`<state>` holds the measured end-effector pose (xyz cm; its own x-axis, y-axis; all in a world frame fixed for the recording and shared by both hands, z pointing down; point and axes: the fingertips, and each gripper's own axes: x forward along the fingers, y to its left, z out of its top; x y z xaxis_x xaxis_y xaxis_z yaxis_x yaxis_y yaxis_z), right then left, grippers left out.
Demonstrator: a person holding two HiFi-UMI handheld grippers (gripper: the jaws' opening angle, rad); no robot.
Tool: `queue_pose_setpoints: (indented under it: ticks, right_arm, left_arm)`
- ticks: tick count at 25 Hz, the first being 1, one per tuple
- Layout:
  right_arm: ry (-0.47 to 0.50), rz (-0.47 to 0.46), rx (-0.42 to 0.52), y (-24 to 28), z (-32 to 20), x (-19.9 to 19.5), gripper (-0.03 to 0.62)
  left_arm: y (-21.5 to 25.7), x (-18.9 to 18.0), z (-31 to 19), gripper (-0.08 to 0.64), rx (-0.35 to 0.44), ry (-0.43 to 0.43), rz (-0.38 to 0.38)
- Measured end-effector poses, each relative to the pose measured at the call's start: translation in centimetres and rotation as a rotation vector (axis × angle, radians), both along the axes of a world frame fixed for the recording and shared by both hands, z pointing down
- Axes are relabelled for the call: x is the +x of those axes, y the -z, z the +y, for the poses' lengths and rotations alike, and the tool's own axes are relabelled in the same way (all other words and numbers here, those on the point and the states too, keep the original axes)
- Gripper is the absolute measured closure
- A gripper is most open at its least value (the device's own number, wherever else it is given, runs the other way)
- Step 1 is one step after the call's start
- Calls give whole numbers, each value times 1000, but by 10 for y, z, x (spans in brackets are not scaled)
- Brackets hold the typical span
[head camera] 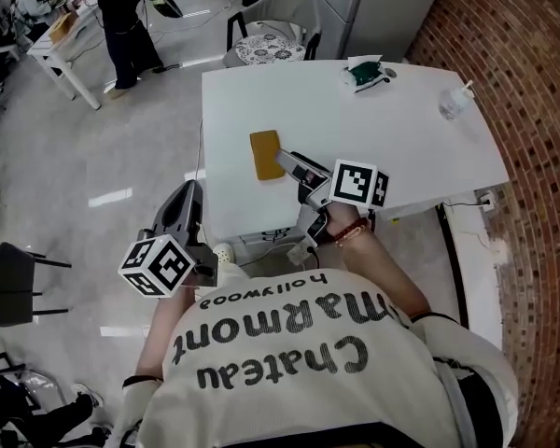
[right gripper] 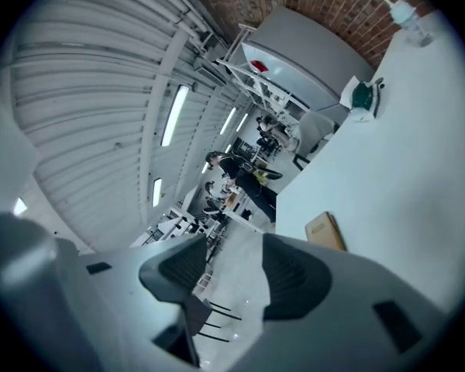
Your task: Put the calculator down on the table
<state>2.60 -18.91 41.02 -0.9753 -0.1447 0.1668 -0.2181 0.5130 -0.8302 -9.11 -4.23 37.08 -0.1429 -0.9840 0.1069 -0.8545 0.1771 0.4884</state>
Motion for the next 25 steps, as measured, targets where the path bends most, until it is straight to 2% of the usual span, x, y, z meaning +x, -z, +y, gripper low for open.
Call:
queue_pose_setpoints:
  ticks: [7, 10, 15, 20, 25]
  right_arm:
    - [-12, -135, 123, 32, 15, 10, 527]
    - [-16, -143, 204, 41, 20, 13, 560]
    - [-39, -83, 321, 45, 25, 24, 601]
    - [-46, 60, 403, 31, 26, 34, 596]
    - [-50, 148, 469, 19, 29, 42, 591]
  left_arm:
    - [-4, 20, 9, 558, -9, -32, 0]
    - [-4, 22, 12, 558, -9, -36, -2]
    - [-3, 29, 11, 558, -7, -36, -16]
    - [-7, 39, 16, 558, -20, -46, -21]
    - [-12, 44, 25, 558, -28, -49, -12]
